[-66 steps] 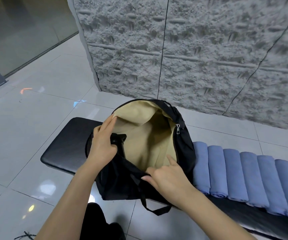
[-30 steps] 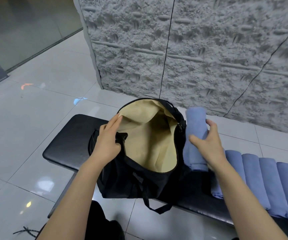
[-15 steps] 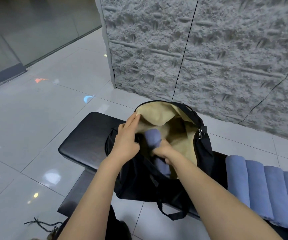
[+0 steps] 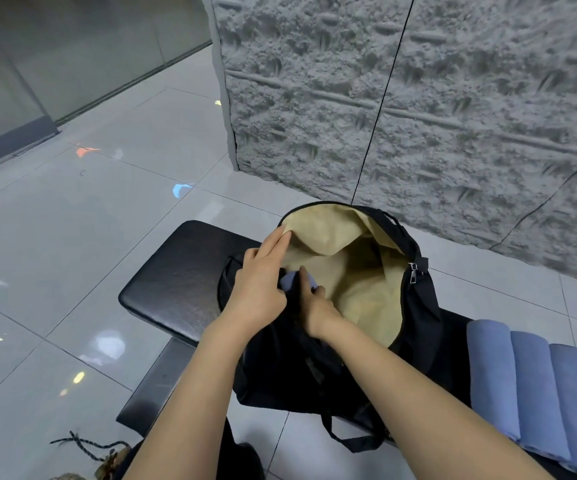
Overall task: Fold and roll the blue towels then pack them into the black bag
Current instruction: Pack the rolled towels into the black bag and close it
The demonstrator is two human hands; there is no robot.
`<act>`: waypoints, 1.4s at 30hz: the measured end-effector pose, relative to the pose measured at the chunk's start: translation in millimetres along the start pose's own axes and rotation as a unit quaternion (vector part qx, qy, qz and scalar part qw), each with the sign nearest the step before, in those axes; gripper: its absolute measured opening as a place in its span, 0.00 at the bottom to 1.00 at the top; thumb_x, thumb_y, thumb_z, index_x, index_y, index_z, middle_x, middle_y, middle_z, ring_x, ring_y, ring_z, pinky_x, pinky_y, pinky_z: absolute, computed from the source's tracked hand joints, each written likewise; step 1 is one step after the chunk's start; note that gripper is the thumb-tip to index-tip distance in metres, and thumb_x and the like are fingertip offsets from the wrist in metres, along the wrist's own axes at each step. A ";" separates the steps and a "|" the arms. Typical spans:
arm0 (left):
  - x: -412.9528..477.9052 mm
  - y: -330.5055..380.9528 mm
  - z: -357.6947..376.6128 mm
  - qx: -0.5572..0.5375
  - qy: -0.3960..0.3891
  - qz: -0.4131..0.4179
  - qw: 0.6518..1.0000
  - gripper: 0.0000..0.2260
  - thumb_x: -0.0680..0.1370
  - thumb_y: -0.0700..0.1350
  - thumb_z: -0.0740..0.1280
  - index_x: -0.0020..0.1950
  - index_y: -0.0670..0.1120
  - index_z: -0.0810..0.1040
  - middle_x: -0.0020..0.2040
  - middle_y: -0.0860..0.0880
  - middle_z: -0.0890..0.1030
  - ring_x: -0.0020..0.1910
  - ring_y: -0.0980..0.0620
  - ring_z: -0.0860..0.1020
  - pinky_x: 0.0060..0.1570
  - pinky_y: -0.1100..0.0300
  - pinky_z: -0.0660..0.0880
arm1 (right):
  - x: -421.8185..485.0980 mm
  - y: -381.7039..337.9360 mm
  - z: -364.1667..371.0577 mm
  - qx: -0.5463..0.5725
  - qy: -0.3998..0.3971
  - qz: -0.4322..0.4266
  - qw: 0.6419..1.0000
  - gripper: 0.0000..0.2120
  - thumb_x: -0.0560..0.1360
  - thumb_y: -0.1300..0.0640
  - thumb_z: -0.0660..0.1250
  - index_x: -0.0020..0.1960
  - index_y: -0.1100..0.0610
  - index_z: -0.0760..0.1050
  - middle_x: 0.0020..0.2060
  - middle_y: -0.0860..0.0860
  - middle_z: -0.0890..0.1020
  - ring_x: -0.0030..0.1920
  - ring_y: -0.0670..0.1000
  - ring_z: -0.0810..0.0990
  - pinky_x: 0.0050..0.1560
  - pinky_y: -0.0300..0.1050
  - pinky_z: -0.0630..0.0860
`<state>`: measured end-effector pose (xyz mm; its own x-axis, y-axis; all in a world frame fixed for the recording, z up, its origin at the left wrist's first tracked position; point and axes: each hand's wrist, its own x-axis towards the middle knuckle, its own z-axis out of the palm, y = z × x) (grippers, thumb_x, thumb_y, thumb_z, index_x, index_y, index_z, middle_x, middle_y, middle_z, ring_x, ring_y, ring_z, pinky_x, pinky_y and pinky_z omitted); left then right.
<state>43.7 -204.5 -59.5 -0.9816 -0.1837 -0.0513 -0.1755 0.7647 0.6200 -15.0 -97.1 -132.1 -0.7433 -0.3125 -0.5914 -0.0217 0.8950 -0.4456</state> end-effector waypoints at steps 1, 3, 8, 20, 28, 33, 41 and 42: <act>-0.6 0.5 0.7 0.002 0.000 0.000 1.000 0.42 0.66 0.28 0.57 0.77 0.52 0.52 0.76 0.63 0.49 0.61 0.50 0.61 0.59 0.48 0.70 | 0.0 0.6 1.6 -0.017 0.017 -0.007 1.000 0.38 0.78 0.55 0.60 0.75 0.42 0.35 0.72 0.59 0.55 0.66 0.62 0.65 0.61 0.52 0.67; -1.6 0.8 2.0 0.007 0.000 0.001 1.000 0.42 0.66 0.27 0.57 0.77 0.52 0.52 0.76 0.63 0.49 0.61 0.50 0.61 0.58 0.49 0.71 | 1.9 1.2 5.5 -0.056 0.051 -0.024 0.997 0.40 0.77 0.51 0.62 0.75 0.40 0.35 0.72 0.59 0.54 0.66 0.63 0.63 0.59 0.53 0.67; -2.8 1.4 3.6 0.006 -0.006 0.000 1.000 0.42 0.67 0.27 0.57 0.77 0.52 0.52 0.76 0.64 0.48 0.63 0.50 0.61 0.59 0.50 0.71 | 6.8 11.7 16.9 -0.164 0.069 -0.053 0.983 0.34 0.81 0.48 0.54 0.75 0.43 0.32 0.75 0.53 0.33 0.74 0.64 0.38 0.72 0.60 0.48; -1.0 0.6 4.3 0.004 -0.025 0.008 1.000 0.42 0.67 0.27 0.57 0.77 0.53 0.52 0.76 0.63 0.49 0.63 0.51 0.61 0.59 0.50 0.71 | 11.0 13.9 16.6 -0.054 -0.013 -0.049 0.997 0.36 0.81 0.57 0.54 0.74 0.43 0.31 0.73 0.51 0.29 0.74 0.60 0.32 0.74 0.55 0.45; -3.2 13.8 11.9 -0.075 -0.029 0.027 0.996 0.41 0.68 0.26 0.59 0.77 0.49 0.53 0.77 0.57 0.50 0.73 0.54 0.55 0.58 0.77 0.53 | -3.1 29.6 9.9 -0.086 -0.023 -0.021 0.996 0.37 0.81 0.59 0.54 0.74 0.38 0.31 0.74 0.50 0.31 0.75 0.62 0.40 0.73 0.60 0.51; -12.8 39.7 35.7 -0.095 -0.054 0.054 0.993 0.42 0.68 0.24 0.58 0.78 0.49 0.51 0.77 0.58 0.49 0.75 0.56 0.51 0.67 0.70 0.54 | -18.6 49.3 14.2 -0.073 0.018 -0.016 0.997 0.35 0.80 0.61 0.51 0.75 0.42 0.32 0.75 0.56 0.33 0.74 0.66 0.52 0.69 0.55 0.62; -18.3 76.0 66.9 -0.112 -0.087 0.100 0.985 0.43 0.66 0.24 0.59 0.77 0.50 0.52 0.74 0.63 0.49 0.70 0.65 0.50 0.66 0.72 0.52 | -25.2 100.1 -17.5 -0.012 0.070 0.058 0.996 0.40 0.78 0.52 0.61 0.76 0.48 0.34 0.76 0.52 0.52 0.73 0.64 0.52 0.68 0.59 0.59; -16.3 71.8 63.8 -0.112 -0.081 0.098 0.986 0.43 0.65 0.24 0.59 0.77 0.50 0.53 0.73 0.63 0.50 0.71 0.64 0.50 0.66 0.72 0.51 | -23.7 98.7 -21.6 -0.009 0.103 0.048 0.993 0.40 0.77 0.50 0.62 0.77 0.51 0.38 0.74 0.53 0.57 0.71 0.62 0.55 0.67 0.57 0.60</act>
<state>42.3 -107.2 -64.0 -0.9972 0.0691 -0.0277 0.0209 0.6174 0.7863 -13.9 5.5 -147.6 -0.8640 -0.1556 -0.4789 0.0450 0.9234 -0.3811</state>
